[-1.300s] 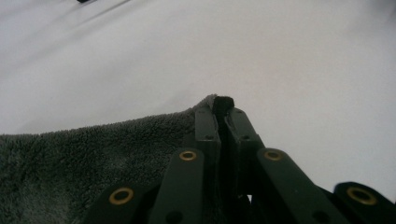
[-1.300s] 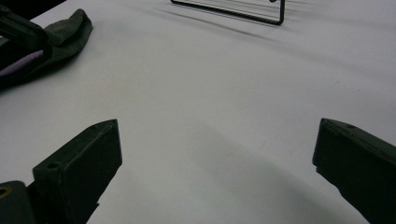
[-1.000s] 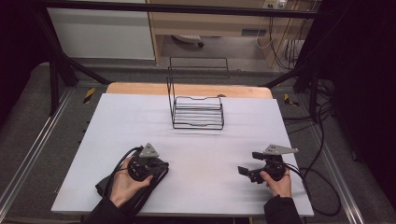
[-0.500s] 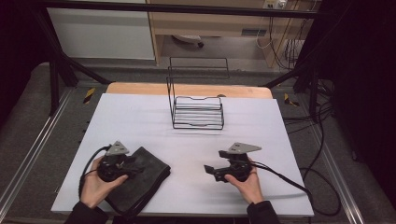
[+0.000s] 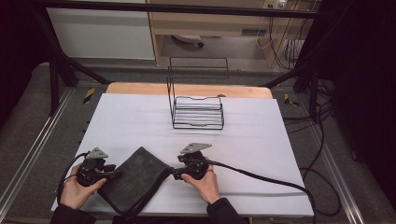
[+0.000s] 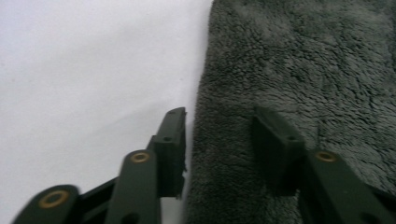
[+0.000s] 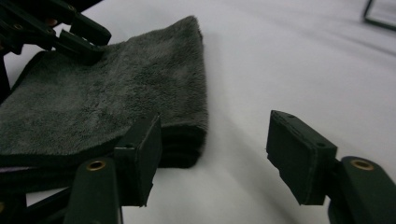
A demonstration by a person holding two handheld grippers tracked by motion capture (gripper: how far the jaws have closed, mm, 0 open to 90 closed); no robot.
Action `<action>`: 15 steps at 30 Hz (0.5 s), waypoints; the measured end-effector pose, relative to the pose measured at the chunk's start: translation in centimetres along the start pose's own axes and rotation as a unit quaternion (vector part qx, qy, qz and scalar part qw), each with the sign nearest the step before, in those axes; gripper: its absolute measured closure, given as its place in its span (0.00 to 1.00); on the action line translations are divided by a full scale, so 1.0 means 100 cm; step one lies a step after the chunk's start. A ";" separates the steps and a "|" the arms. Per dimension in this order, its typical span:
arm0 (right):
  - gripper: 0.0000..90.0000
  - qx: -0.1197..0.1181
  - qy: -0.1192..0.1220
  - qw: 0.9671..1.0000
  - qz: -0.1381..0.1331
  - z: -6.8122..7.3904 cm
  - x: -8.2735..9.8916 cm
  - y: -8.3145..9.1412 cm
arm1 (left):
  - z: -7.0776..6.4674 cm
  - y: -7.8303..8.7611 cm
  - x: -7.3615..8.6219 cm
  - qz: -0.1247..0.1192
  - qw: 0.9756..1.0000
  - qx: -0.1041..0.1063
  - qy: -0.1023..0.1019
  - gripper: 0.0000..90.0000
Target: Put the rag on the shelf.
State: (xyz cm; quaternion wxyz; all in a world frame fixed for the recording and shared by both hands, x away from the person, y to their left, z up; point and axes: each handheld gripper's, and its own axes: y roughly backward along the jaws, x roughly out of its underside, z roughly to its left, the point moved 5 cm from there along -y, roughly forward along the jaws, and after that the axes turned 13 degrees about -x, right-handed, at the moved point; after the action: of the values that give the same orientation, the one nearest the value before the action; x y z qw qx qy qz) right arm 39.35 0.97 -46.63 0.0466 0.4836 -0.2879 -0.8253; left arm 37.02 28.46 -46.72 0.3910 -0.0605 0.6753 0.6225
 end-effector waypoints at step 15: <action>0.74 -0.013 -0.023 0.999 0.039 0.006 0.012 -0.026 | -0.006 -0.001 0.002 0.024 0.999 0.019 -0.017 0.86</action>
State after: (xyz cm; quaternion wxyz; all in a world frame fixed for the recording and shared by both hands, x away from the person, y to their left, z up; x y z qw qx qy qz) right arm 38.73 2.96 -48.70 0.0785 0.4518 -0.2965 -0.8377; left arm 36.66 27.97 -46.99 0.3886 -0.0259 0.6814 0.6197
